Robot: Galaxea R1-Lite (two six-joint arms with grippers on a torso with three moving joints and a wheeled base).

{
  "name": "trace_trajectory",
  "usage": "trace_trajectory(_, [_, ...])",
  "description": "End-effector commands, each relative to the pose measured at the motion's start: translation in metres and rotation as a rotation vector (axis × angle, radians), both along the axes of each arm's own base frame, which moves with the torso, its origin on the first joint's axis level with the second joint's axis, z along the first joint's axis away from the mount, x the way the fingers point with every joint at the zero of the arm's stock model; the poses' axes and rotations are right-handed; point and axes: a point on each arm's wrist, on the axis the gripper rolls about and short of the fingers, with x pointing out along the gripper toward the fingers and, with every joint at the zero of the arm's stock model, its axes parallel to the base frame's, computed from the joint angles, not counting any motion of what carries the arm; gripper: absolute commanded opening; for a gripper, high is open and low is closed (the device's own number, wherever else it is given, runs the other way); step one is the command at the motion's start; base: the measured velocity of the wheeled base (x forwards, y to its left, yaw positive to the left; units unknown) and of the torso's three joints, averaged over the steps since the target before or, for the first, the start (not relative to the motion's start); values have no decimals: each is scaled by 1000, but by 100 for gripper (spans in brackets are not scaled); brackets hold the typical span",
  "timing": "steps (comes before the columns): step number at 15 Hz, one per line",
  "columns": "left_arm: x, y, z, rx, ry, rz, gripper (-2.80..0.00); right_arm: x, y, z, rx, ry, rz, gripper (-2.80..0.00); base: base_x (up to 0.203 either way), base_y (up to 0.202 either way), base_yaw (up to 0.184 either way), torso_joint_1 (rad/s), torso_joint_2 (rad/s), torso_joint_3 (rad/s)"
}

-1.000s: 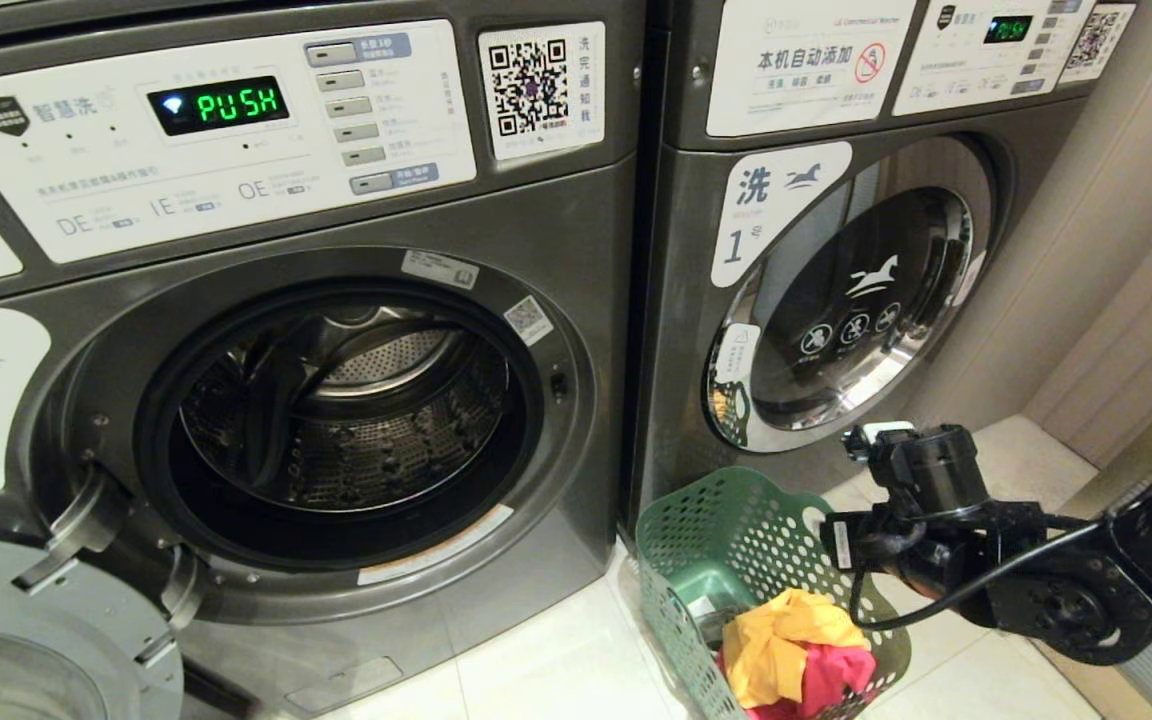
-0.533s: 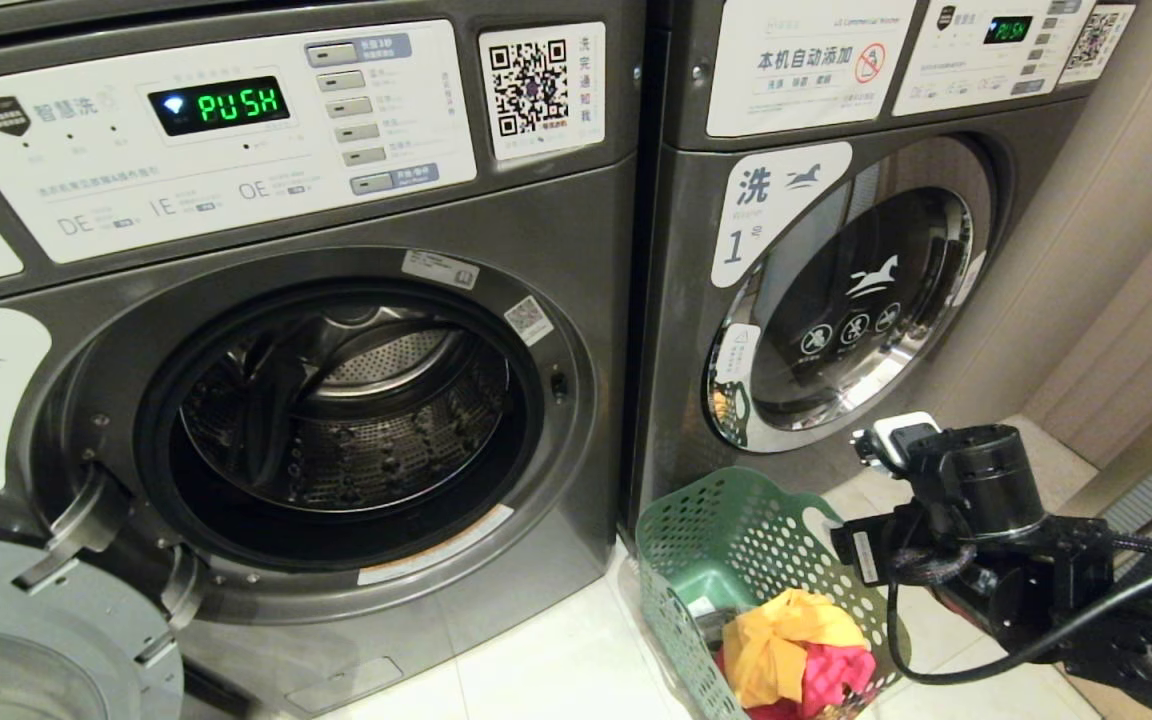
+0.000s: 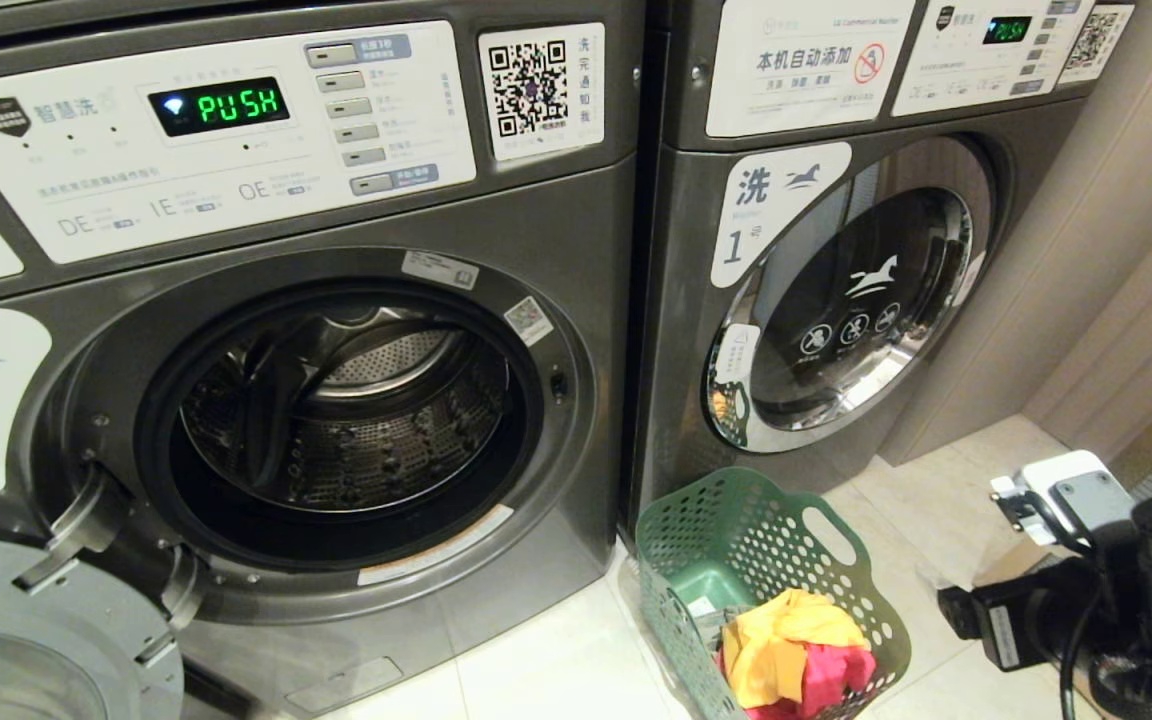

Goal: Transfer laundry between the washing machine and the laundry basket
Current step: Close the washing machine door with the left hand

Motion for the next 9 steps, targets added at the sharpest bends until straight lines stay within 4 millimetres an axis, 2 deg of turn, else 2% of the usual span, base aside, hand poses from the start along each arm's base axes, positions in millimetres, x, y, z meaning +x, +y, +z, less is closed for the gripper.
trace_trajectory(1, [0, 0, 0, 0, 1, 0, -280, -27, -14, -1, 15, -42, -10, 0, 0, 0, 0, 0, 0, 0])
trace_trajectory(5, [0, 0, 0, 0, 1, -1, -280, -46, -24, -12, 9, -34, -7, 0, 0, 0, 0, 0, 0, 0])
trace_trajectory(9, [0, 0, 0, 1, 1, 0, -280, -51, -26, -18, -14, -10, 5, 0, 0, 0, 0, 0, 0, 0])
